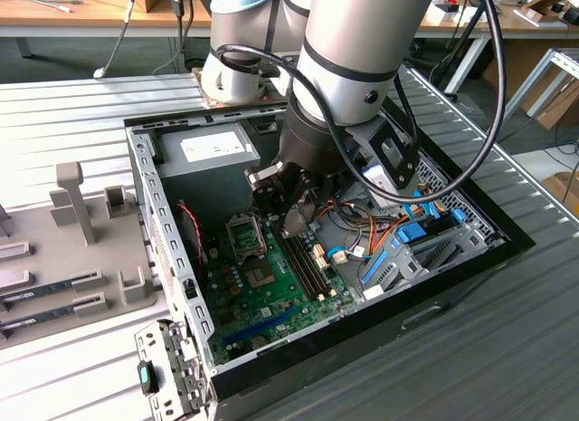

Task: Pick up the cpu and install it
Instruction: 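Pick up the cpu and move it towards the insertion slot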

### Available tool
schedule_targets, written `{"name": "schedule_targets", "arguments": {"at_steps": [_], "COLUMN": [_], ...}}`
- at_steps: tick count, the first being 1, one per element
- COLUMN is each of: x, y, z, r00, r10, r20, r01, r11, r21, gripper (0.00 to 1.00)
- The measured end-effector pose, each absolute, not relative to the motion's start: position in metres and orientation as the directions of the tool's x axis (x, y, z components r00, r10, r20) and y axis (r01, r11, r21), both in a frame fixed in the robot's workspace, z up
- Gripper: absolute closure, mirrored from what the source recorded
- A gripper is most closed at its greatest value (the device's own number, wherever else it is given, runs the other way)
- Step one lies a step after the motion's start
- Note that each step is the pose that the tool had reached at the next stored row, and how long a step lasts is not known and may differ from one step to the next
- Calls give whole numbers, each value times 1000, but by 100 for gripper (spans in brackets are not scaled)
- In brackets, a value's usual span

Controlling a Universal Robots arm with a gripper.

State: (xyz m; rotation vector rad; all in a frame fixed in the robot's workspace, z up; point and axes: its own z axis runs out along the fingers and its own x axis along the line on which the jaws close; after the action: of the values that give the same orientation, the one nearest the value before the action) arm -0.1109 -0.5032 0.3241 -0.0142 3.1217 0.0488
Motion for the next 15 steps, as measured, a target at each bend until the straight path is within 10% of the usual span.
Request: {"name": "schedule_targets", "arguments": {"at_steps": [15], "x": [-111], "y": [-504], "z": [319], "r00": [-1000], "r10": [-9], "r20": [-20], "r01": [-9], "r11": [999], "r21": [31], "gripper": [53]}}
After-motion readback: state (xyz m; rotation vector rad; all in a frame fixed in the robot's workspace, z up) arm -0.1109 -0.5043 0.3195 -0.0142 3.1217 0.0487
